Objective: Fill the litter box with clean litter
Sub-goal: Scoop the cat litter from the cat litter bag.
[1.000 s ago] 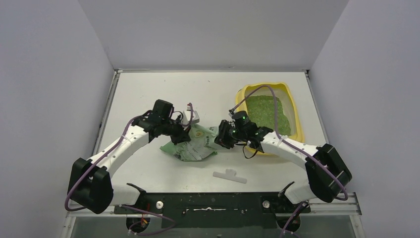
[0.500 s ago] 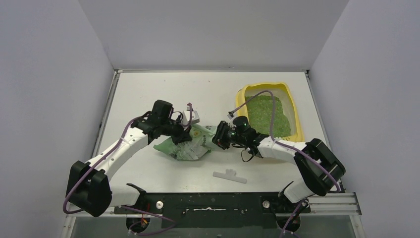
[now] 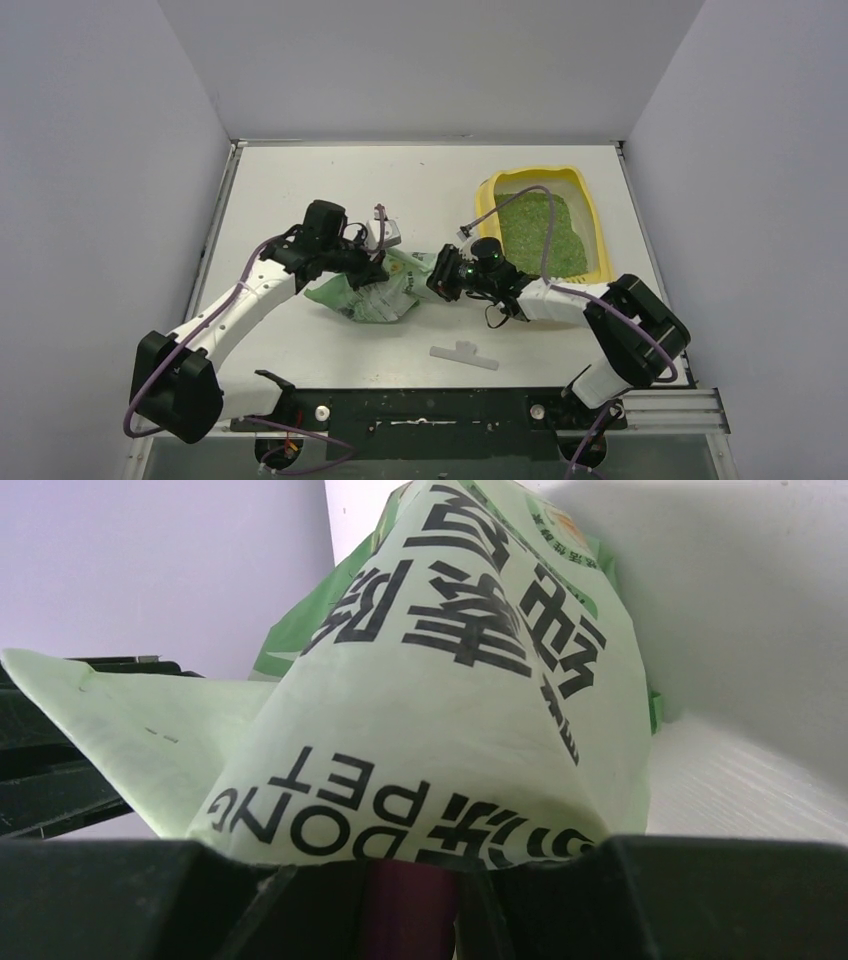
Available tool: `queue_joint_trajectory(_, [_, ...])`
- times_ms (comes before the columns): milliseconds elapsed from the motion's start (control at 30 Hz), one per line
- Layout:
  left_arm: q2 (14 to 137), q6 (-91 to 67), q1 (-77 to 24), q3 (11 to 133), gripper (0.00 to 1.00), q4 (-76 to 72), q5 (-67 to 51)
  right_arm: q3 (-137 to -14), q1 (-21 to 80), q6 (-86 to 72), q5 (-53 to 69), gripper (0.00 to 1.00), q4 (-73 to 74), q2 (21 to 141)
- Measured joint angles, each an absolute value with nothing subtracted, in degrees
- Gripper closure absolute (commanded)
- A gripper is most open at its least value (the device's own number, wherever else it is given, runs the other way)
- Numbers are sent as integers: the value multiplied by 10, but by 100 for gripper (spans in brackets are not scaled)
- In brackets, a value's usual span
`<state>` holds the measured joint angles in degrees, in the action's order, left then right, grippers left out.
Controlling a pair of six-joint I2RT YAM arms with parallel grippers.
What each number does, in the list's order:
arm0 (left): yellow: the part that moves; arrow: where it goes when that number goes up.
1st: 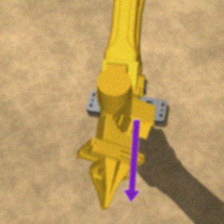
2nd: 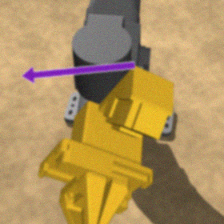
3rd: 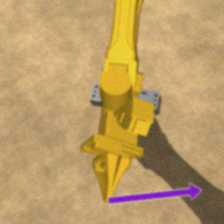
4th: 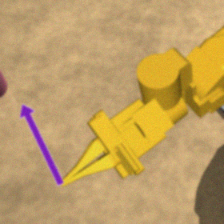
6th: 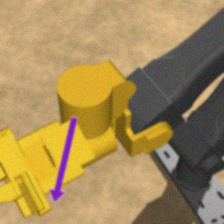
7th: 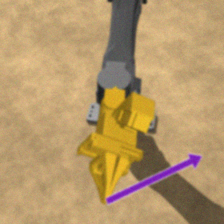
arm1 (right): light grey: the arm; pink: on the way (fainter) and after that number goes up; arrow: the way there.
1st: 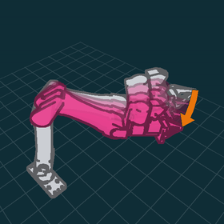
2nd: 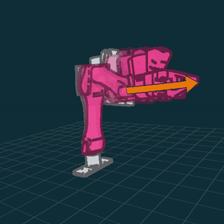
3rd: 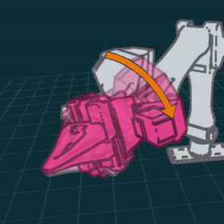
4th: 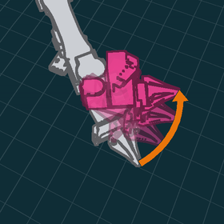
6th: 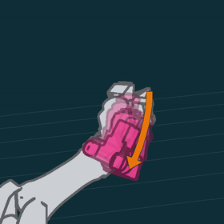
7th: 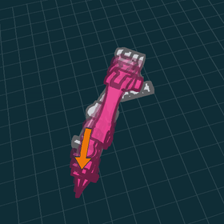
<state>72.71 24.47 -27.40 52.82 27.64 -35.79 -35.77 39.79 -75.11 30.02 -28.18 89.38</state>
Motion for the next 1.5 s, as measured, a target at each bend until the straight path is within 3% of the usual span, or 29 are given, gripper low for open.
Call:
queue_joint_trajectory(867, [685, 190, -242, 491, 100, 176, -423, -299, 308, -756, 319, 100, -189, 658])
queue_joint_trajectory(1500, [685, 181, -241, 484, 100, 164, -369, -259, 223, -818, 364, 100, -207, 599])
